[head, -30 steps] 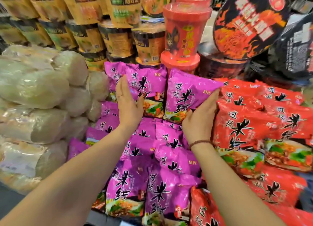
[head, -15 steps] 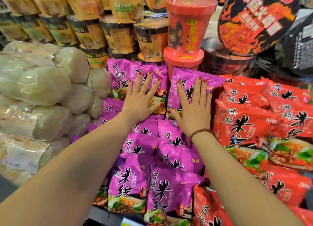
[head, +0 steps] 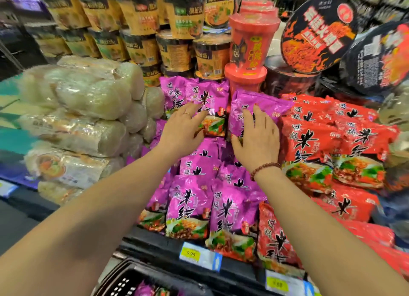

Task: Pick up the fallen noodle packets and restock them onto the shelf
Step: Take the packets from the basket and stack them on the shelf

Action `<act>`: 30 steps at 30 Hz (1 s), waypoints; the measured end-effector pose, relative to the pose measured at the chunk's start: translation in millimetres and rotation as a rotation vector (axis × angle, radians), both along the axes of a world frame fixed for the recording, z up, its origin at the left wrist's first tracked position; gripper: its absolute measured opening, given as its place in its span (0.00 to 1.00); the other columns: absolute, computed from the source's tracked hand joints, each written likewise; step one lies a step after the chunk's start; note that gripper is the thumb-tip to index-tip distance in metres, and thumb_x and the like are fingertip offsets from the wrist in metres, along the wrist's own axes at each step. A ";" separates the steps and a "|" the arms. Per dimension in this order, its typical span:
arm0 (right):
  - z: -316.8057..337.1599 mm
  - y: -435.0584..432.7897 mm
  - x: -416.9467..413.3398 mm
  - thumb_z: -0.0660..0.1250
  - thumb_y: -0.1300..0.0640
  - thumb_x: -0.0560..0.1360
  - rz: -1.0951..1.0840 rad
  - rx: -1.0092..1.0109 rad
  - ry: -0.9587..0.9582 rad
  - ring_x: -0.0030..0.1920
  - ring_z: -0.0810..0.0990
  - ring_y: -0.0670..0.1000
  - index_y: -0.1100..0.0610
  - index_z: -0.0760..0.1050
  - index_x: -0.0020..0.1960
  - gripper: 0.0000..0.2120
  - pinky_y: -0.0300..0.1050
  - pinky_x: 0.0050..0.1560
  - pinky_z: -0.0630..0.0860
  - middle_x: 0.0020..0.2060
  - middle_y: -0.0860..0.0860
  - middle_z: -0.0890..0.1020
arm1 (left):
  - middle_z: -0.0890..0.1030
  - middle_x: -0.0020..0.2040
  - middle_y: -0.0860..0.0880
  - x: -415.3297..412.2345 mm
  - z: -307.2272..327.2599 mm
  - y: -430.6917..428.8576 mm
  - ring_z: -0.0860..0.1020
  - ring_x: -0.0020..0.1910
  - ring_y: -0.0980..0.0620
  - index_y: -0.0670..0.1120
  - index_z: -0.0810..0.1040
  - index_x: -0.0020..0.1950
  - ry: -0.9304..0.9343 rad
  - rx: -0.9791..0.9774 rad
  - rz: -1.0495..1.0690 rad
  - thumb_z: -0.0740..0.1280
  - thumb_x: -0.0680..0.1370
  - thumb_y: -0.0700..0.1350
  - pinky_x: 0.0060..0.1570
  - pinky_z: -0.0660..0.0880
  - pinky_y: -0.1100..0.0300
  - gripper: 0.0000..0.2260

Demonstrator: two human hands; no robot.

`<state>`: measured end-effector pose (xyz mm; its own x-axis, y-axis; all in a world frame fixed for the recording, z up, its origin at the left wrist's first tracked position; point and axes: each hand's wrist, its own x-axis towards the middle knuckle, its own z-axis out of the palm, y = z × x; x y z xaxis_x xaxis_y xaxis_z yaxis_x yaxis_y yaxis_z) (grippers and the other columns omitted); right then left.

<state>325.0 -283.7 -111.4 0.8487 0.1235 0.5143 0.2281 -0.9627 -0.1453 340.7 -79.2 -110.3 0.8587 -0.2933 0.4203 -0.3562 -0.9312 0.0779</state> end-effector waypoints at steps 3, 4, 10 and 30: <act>0.0 10.4 -33.2 0.70 0.51 0.71 0.021 -0.040 -0.049 0.65 0.71 0.63 0.60 0.70 0.67 0.27 0.58 0.63 0.69 0.67 0.60 0.73 | 0.79 0.58 0.38 -44.0 0.7 21.5 0.77 0.57 0.35 0.40 0.77 0.62 -0.005 -0.025 -0.047 0.61 0.71 0.49 0.49 0.78 0.44 0.22; -0.6 14.8 -46.1 0.70 0.51 0.71 0.029 -0.040 -0.051 0.63 0.73 0.62 0.61 0.71 0.65 0.26 0.57 0.61 0.70 0.65 0.59 0.74 | 0.79 0.56 0.39 -60.0 -1.3 29.6 0.77 0.54 0.36 0.40 0.78 0.60 -0.002 -0.025 -0.053 0.60 0.72 0.50 0.47 0.79 0.44 0.22; -13.5 53.9 -136.6 0.72 0.53 0.68 0.131 -0.047 -0.030 0.55 0.76 0.62 0.61 0.74 0.61 0.24 0.55 0.55 0.73 0.56 0.59 0.79 | 0.81 0.50 0.40 -167.3 -30.6 84.8 0.78 0.48 0.38 0.40 0.79 0.57 0.018 -0.043 -0.046 0.62 0.74 0.49 0.41 0.78 0.47 0.18; -234.2 157.3 -302.2 0.63 0.47 0.77 0.397 -0.123 0.742 0.64 0.70 0.56 0.55 0.68 0.69 0.23 0.51 0.63 0.69 0.63 0.52 0.74 | 0.80 0.48 0.44 -395.1 -258.3 185.9 0.78 0.49 0.40 0.44 0.79 0.56 0.581 -0.221 0.325 0.56 0.72 0.55 0.44 0.78 0.48 0.22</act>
